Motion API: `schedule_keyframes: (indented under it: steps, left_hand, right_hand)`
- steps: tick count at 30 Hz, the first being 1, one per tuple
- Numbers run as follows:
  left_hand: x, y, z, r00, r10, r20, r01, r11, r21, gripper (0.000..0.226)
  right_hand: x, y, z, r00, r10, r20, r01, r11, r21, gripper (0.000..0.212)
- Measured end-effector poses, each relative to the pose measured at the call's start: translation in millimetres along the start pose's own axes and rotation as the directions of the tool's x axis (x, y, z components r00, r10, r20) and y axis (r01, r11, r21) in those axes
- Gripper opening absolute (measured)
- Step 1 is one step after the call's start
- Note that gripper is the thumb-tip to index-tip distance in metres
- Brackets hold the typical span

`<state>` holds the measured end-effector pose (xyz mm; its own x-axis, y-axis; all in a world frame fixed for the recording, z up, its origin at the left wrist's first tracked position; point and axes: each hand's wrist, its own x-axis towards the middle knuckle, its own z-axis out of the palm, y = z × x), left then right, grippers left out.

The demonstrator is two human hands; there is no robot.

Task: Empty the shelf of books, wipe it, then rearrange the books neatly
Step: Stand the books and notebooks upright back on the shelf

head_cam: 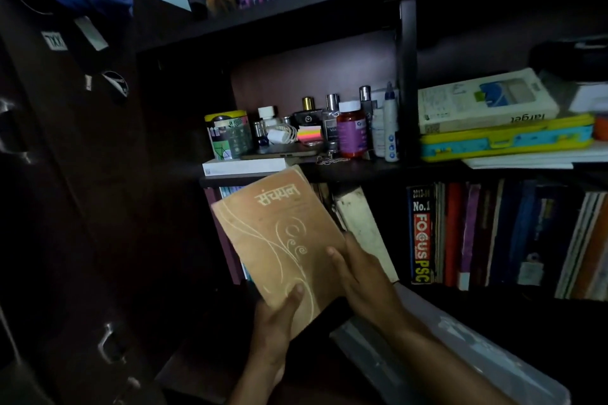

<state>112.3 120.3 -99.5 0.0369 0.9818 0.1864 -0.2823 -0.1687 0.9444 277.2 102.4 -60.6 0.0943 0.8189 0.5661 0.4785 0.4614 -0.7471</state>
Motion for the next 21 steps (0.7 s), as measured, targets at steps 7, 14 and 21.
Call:
schedule_keyframes:
  steps: [7, 14, 21]
  left_hand:
    - [7.3, -6.4, -3.1, 0.992, 0.023, -0.125, -0.019, 0.999, 0.031, 0.023]
    - [10.6, -14.7, -8.4, 0.981, 0.041, -0.189, -0.019, 0.993, 0.117, 0.025]
    - [6.6, -12.7, -8.3, 0.989, 0.052, -0.139, -0.027, 0.984, 0.178, 0.024]
  right_hand:
    - [-3.1, 33.7, 21.8, 0.999, 0.018, -0.036, -0.018, 1.0, -0.012, 0.046]
    - [-0.5, 47.6, 23.6, 0.999, 0.05, 0.008, -0.05, 0.996, -0.075, 0.066]
    - [1.4, 47.9, 22.4, 0.99, 0.123, -0.07, -0.128, 0.99, -0.057, 0.075]
